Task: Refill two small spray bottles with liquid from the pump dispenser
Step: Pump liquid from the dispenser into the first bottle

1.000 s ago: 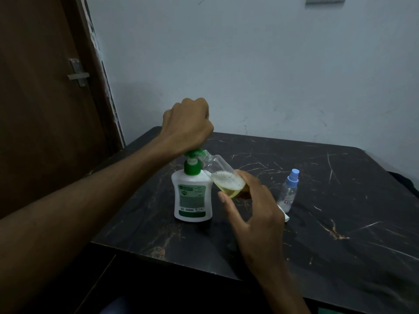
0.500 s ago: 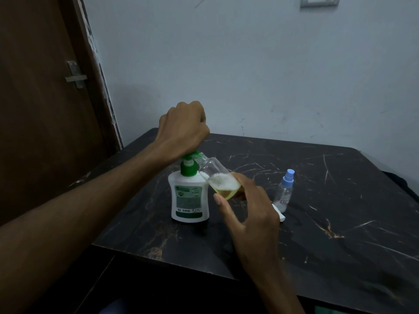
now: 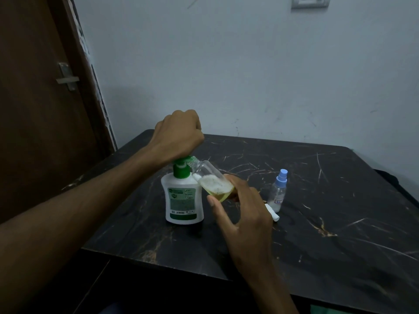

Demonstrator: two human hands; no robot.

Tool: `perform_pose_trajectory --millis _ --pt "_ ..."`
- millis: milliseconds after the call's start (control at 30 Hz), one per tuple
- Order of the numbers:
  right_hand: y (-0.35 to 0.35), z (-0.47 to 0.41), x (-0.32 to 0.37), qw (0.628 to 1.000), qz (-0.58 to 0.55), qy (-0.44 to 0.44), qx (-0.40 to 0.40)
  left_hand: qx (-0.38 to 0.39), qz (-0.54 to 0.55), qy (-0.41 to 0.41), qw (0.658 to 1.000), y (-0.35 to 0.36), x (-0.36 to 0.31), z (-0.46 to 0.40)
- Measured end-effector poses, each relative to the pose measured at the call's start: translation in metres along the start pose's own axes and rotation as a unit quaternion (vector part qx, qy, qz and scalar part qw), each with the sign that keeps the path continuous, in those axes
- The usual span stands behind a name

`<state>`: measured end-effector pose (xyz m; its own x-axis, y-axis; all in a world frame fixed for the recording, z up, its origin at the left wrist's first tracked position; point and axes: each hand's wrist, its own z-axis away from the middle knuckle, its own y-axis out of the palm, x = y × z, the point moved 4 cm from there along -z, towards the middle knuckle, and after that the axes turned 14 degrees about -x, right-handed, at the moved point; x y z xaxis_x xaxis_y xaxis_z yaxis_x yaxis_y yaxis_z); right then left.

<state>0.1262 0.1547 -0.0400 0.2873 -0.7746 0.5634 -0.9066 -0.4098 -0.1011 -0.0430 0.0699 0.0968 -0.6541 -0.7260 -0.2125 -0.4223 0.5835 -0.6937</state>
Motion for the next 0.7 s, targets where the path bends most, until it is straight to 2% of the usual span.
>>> perform_pose_trajectory --millis 700 --pt "-0.0006 -0.0006 0.0004 1.000 -0.003 -0.003 0.000 0.000 -0.005 -0.003 1.000 -0.0008 -0.0014 -0.0022"
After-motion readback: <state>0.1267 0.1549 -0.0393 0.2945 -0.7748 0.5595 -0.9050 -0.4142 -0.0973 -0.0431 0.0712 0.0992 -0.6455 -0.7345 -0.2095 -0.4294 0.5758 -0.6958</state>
